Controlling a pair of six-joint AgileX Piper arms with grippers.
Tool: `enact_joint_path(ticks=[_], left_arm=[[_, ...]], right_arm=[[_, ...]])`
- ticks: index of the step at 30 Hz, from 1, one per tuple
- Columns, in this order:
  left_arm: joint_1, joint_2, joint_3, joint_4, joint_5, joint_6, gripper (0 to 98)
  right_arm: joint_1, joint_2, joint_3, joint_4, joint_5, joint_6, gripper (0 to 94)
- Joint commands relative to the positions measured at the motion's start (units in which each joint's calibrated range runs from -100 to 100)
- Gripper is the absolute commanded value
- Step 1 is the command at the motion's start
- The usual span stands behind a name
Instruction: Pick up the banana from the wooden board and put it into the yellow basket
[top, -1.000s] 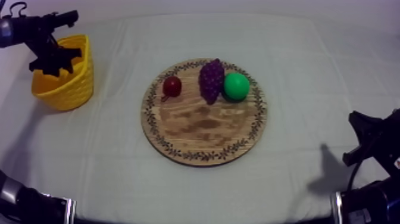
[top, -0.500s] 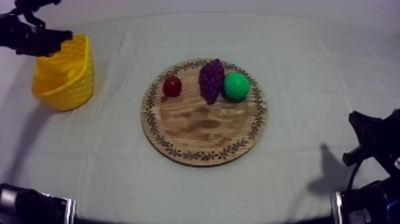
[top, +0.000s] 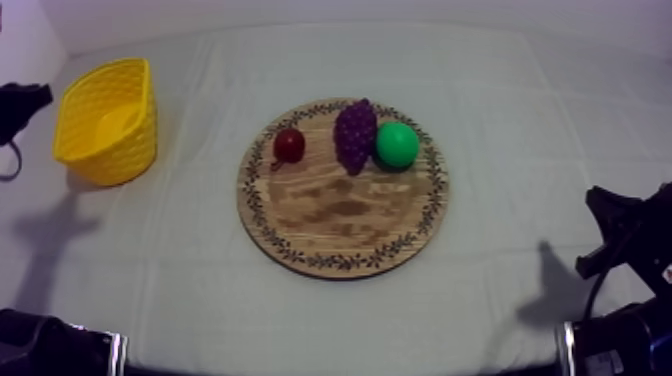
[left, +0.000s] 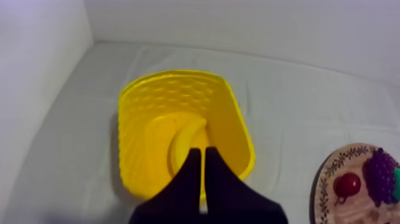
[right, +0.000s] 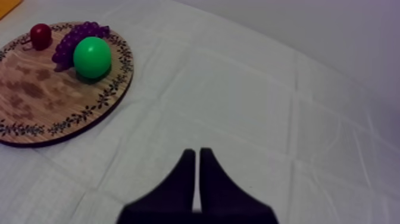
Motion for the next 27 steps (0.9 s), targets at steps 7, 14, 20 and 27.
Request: enact_joint_path(ticks=[7,14,20,27], left_arm=[[2.2,-32.0,14.2,2.41,12.7,-3.5,0.1],[0.8,-39.5,26.2,4.56,10.9,-5.3,0.1],[1.3,-43.7,31.0,6.0,10.5,-6.2,0.1],[3.1,-46.5,34.9,6.24,9.9,-6.9,0.1]], right_arm=[[0.0,0.0,0.0,0.0,0.0,0.0,0.5],[0.0,0.0,0.0,0.0,0.0,0.0,0.5],[0.0,0.0,0.0,0.0,0.0,0.0,0.5],[0.0,0.0,0.0,0.0,0.0,0.0,0.5]])
